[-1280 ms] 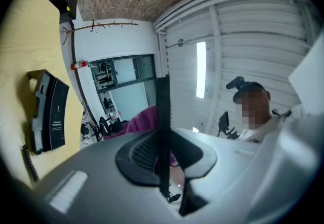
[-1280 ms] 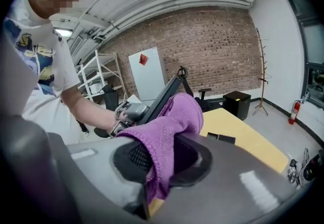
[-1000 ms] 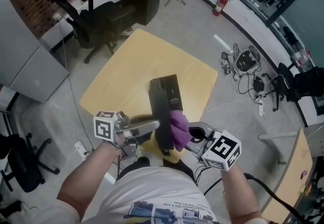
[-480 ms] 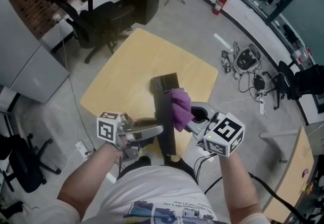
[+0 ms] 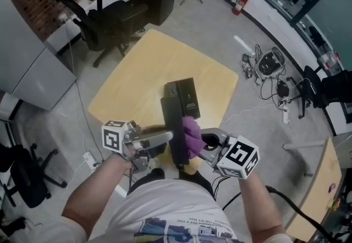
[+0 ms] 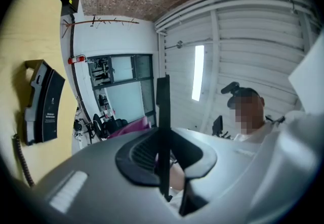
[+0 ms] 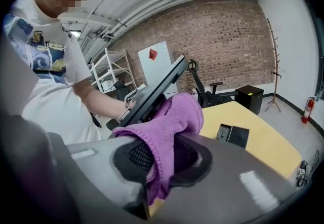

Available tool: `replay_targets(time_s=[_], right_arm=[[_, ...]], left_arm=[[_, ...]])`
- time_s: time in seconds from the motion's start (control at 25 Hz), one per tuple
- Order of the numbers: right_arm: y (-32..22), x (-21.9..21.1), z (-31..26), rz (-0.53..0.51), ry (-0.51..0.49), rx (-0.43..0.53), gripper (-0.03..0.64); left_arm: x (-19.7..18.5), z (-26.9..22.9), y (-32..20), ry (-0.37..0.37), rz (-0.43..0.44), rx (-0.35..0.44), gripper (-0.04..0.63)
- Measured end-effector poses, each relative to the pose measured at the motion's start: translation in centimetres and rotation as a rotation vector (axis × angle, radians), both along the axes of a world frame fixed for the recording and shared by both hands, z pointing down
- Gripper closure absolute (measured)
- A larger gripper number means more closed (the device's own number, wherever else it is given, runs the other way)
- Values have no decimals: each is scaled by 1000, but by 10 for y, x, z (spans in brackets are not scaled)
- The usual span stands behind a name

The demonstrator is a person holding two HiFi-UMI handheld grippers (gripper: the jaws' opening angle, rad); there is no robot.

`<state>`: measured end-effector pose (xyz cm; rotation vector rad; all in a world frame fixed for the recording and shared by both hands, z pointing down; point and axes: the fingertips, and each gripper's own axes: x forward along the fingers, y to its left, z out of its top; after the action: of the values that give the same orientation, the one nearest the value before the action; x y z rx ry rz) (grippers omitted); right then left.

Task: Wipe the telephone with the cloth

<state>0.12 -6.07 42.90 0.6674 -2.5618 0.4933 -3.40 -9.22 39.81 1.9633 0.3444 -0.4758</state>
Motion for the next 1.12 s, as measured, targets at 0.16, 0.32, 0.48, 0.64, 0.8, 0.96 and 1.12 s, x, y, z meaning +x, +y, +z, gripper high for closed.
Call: replay_targets(time_s=[0.16,0.32,0.48,0.64,0.8,0.96,1.12], right_arm=[[27,2,16,-39,17,-53,574],[50,8,22,-38,7,-93,574],[62,25,21,-4,-9,-122,574],[69,47,18,54,-18,-134,574],[69,66,17,126,-21,-119,574],[59,80,13,206,-26,-91,574],[54,87,15,237,-19,-93,574]], left_arm=[[-5,1,-11,21,-28,-29,518],[-2,6,-20,1,-51,-36,518],[4,19,-35,-51,-103,-55,518],[9,45,-55,-136,-171,-73,518],[18,70,-69,-210,-202,-83,518],[27,100,-78,-254,-212,-116,520],[31,134,-86,-332,-229,-143,518]])
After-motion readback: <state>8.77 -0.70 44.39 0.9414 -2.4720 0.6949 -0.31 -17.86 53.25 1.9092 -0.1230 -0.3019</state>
